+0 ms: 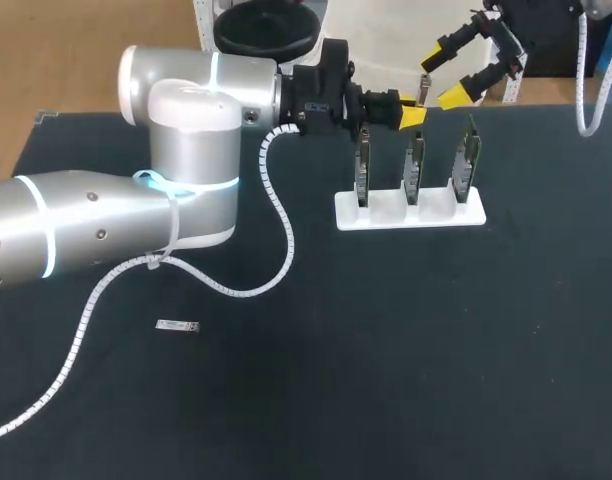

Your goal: Pick up the optical module with the left hand, and insert it into the network port with the right hand.

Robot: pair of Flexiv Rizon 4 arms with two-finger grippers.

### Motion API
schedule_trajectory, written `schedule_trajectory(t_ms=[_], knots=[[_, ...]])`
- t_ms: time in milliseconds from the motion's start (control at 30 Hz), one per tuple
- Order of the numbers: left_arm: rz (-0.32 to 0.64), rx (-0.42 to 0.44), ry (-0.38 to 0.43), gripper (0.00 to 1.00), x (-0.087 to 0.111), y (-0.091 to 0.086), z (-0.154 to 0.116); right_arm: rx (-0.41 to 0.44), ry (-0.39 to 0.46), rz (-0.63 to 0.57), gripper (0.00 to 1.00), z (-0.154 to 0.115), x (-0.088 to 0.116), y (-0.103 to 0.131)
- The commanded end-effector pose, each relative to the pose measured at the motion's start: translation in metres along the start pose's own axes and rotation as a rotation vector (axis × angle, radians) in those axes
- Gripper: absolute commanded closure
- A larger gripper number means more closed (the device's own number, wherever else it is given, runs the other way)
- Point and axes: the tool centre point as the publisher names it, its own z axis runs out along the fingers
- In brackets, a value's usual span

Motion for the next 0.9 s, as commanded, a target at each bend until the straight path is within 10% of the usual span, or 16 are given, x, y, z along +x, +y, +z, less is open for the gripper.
schedule_trajectory(t_ms=[33,900], knots=[[-0.001,0.006,0.002,1.00,0.000,0.003,0.001,-0.016,-0.008,-0.004,0.00,0.001,-0.002,-0.005],[-0.001,0.006,0.002,1.00,0.000,0.003,0.001,0.021,-0.024,-0.006,0.00,0.011,-0.016,0.016]])
